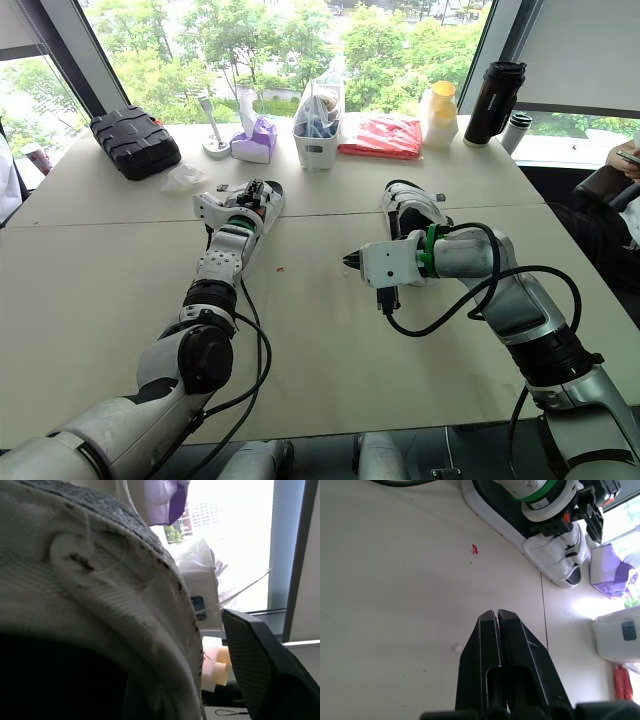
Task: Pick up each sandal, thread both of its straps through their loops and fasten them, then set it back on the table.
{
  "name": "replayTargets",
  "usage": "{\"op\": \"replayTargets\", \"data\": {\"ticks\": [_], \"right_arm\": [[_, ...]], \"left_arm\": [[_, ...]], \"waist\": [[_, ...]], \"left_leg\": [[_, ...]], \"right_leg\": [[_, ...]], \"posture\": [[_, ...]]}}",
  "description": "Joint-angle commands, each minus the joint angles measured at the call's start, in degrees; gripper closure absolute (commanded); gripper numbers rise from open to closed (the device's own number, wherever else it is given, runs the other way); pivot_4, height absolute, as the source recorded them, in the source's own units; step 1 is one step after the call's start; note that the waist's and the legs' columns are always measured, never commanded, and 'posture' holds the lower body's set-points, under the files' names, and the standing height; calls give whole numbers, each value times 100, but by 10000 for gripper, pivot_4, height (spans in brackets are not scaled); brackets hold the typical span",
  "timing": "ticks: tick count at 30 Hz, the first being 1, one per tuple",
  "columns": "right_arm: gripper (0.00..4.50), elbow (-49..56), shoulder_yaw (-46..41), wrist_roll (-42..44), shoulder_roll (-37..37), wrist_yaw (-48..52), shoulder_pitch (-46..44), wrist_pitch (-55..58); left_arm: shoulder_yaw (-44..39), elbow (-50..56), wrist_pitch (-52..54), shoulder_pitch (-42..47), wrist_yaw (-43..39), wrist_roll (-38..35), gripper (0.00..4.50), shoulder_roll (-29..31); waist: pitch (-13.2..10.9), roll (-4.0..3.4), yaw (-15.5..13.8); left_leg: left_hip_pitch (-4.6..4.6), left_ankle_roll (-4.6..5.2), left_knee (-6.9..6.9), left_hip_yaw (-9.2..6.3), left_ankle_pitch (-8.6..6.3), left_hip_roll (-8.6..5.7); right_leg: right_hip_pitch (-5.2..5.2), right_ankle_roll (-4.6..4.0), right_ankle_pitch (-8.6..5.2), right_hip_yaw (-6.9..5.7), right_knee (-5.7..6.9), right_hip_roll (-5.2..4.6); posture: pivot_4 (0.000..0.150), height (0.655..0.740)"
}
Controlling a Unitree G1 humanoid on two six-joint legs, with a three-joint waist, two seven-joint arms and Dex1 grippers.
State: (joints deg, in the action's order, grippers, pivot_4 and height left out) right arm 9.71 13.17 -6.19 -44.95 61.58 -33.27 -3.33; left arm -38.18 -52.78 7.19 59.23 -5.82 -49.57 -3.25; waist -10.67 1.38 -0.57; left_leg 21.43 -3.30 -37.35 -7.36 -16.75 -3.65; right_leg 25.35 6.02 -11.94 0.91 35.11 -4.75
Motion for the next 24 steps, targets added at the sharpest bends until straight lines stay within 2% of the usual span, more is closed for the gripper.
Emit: {"op": "replayTargets", "data": {"ticks": [1,4,9,14,18,21,24], "right_arm": [[45000,11,-17,-6,45,-35,-187,-96],[45000,-12,-23,10,44,-24,-198,-121],[45000,-158,43,-25,109,-14,-301,-213],[45000,-278,95,-25,149,-4,-373,-300],[45000,-399,140,-13,169,16,-448,-402],[45000,-542,113,23,154,46,-552,-471],[45000,-634,76,59,134,69,-612,-504]], "left_arm": [[80,633,463,3,189,-129,627,85],[137,1116,802,-137,396,-213,627,46],[745,3487,2747,-1109,1399,-508,627,290],[866,4909,3981,-1762,2014,-1104,627,608],[1098,5941,4945,-2260,1855,-1520,627,1402],[1203,6719,5587,-2604,1573,-2176,627,2077],[1296,7036,5828,-2790,1424,-2530,627,2549]], "waist": [[0,0,5],[0,0,7],[0,0,60],[0,0,32],[1,-2,42],[1,-2,54],[2,-3,56]], "left_leg": [[-1,0,-1,0,0,0],[-3,0,-2,2,0,2],[-3,0,-1,3,0,5],[-3,-3,-11,3,2,8],[-6,-7,-13,5,4,8],[-6,-8,-12,5,4,10],[-8,-8,-12,7,4,10]], "right_leg": [[0,0,0,0,2,0],[0,-1,1,2,4,1],[3,-1,1,11,8,2],[3,-5,4,14,16,5],[2,-6,8,15,19,8],[2,-7,8,16,19,10],[1,-8,8,18,21,9]], "posture": [[1500,7400],[1500,7400],[1500,7400],[1500,7400],[1500,7400],[1500,7400],[1500,7400]]}}
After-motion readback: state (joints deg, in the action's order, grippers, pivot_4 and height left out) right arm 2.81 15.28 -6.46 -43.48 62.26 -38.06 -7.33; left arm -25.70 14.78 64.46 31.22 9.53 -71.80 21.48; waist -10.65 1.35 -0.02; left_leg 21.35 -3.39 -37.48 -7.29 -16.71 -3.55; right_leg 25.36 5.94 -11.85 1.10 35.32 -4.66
